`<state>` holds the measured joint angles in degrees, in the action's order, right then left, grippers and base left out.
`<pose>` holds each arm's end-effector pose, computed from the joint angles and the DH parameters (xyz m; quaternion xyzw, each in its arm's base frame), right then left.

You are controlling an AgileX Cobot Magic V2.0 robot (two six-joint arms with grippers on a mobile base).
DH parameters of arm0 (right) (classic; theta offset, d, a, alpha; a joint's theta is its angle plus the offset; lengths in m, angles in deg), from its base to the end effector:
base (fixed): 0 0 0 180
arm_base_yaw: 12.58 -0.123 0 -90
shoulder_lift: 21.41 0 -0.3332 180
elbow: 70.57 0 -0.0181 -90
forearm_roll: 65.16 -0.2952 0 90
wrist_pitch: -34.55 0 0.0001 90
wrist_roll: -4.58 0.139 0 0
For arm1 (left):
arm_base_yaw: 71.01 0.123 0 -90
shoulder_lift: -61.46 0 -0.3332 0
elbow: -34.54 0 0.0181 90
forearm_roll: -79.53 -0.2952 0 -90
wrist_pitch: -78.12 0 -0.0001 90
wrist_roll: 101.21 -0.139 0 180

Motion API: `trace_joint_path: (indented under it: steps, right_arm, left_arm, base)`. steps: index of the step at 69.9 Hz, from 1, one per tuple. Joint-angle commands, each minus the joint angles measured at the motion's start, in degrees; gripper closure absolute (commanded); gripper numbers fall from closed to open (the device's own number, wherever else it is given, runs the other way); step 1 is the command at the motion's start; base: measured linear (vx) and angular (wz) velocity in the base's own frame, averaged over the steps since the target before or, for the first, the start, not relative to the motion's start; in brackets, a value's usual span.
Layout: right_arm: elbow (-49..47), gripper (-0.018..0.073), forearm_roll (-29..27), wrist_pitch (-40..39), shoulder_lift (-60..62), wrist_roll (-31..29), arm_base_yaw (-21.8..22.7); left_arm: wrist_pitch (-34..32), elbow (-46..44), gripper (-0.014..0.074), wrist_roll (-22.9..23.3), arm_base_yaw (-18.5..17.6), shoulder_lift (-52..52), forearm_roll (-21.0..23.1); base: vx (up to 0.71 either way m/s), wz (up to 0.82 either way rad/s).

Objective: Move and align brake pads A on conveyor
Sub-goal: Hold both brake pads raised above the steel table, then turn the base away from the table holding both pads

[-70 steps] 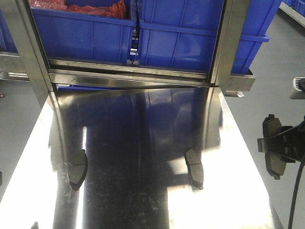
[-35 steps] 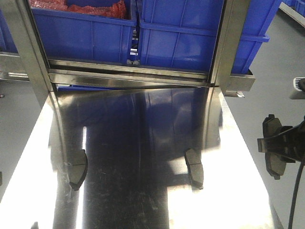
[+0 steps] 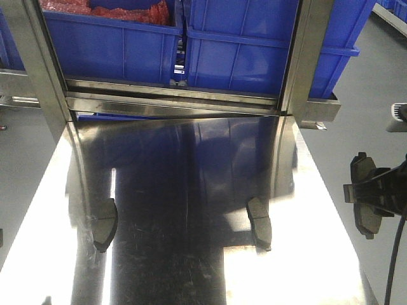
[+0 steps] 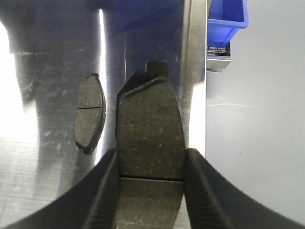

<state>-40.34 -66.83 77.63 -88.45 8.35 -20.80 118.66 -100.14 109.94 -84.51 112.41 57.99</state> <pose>0.2508 0.0390 0.3034 -0.0299 0.9402 0.0483 0.3359 0.1840 -0.0100 0.2724 -0.0538 0.9160 0.0155 0.3972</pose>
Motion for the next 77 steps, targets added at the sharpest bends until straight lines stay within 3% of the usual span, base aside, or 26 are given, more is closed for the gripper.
trace_joint_path:
  steps: [1, 36, 77]
  right_arm:
    - [-1.65, 0.0555, -0.2, -3.56, 1.02, 0.02, 0.23]
    - [-1.65, 0.0555, -0.2, -3.5, 1.02, 0.02, 0.23]
    - [-1.65, 0.0555, -0.2, -3.5, 1.02, 0.02, 0.23]
  left_arm:
    - [-3.58, -1.62, 0.0469, -0.06, -0.25, -0.62, -1.08]
    - [-3.58, -1.62, 0.0469, -0.1, -0.25, -0.62, -1.08]
    - [-3.58, -1.62, 0.0469, -0.1, -0.25, -0.68, -1.08]
  base:
    - [-0.02, 0.01]
    - [-0.06, 0.18]
    - [-0.07, 0.59]
